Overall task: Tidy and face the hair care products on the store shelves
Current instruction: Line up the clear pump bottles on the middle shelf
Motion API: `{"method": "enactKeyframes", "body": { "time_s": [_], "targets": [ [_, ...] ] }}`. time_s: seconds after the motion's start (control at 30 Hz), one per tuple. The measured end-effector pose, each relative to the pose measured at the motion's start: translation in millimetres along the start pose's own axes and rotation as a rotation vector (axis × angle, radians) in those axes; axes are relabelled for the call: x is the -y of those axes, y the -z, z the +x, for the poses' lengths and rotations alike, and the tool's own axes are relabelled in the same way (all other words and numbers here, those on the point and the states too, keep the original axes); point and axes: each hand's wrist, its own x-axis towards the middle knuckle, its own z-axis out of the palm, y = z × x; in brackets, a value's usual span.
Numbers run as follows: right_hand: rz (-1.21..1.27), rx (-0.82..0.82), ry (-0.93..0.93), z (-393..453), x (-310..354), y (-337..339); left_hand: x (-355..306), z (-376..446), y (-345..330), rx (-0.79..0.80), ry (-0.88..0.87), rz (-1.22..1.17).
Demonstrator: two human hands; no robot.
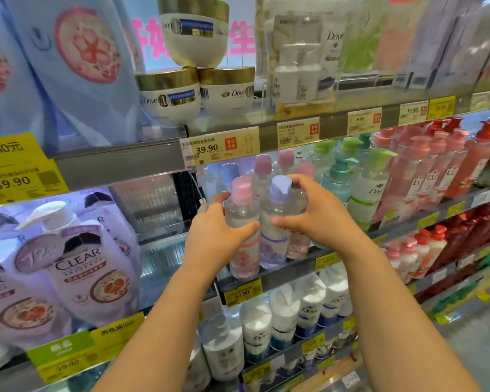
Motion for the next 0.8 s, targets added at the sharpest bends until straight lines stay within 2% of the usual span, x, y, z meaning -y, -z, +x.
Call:
{"method": "enactKeyframes", "body": {
  "time_s": [0.23, 0.47, 0.63, 0.8],
  "targets": [
    [0.118, 0.161, 0.075, 6.5, -15.2, 9.1, -3.1, 3.0, -1.7, 0.02, 0.093, -0.033],
    [0.517, 0.049, 0.102, 11.4, -15.2, 52.6, -20.6, -4.6, -18.6, -0.032, 0.142, -0.046],
    [0.558, 0.084, 0.171, 15.1, -14.1, 87.0, -38.0, -1.3, -40.5, -0.09, 0.211, -0.08],
    [0.509, 0.162, 0.154, 17.6, -22.4, 97.4, -49.1, -2.2, -57.3, -0.129, 0.229, -0.096]
  ]
}}
